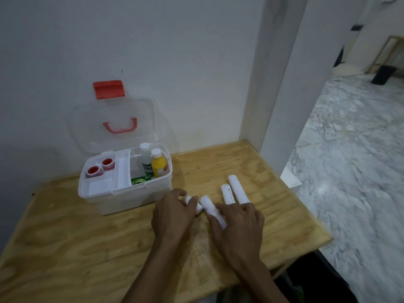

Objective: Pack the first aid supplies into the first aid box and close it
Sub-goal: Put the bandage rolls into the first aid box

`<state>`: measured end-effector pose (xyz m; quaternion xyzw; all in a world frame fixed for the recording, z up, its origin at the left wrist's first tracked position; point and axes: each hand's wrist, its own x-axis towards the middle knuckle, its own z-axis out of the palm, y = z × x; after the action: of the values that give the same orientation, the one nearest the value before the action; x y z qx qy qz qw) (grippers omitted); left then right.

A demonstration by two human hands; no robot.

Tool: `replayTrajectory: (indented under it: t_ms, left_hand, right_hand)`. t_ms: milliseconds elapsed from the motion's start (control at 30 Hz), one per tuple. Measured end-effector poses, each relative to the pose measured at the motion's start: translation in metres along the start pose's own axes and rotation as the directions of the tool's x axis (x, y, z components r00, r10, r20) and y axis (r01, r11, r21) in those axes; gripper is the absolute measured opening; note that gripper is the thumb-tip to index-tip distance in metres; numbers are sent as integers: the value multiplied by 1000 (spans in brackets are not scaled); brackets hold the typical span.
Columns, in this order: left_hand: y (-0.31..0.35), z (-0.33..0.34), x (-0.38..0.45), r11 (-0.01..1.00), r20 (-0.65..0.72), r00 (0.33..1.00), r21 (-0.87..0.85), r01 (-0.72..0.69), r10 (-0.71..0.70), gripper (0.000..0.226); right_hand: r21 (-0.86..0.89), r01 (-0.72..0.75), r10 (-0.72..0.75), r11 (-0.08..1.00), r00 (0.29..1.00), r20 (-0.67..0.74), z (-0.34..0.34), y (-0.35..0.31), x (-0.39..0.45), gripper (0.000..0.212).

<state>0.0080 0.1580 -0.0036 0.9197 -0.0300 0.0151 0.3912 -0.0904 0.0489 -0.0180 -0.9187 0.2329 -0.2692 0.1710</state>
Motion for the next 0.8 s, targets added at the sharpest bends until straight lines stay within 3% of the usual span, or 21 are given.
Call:
replayTrajectory:
  t_ms: [200,533,800]
  left_hand:
    - [0,-1,5,997,56,998,78,-24,20,36]
    - [-13,-7,-25,972,-19,984,162,-170,175,30]
    - [-18,-14,-31,985,-98,981,4,-171,170,24]
  right_hand:
    - [-83,-28,27,996,1000,-16,2,6,-2,21]
    - [-93,-45,41,995,998,-52,14,3,-7,22]
    - [-2,-26,26,1000,992,-121,10,-1,-7,21]
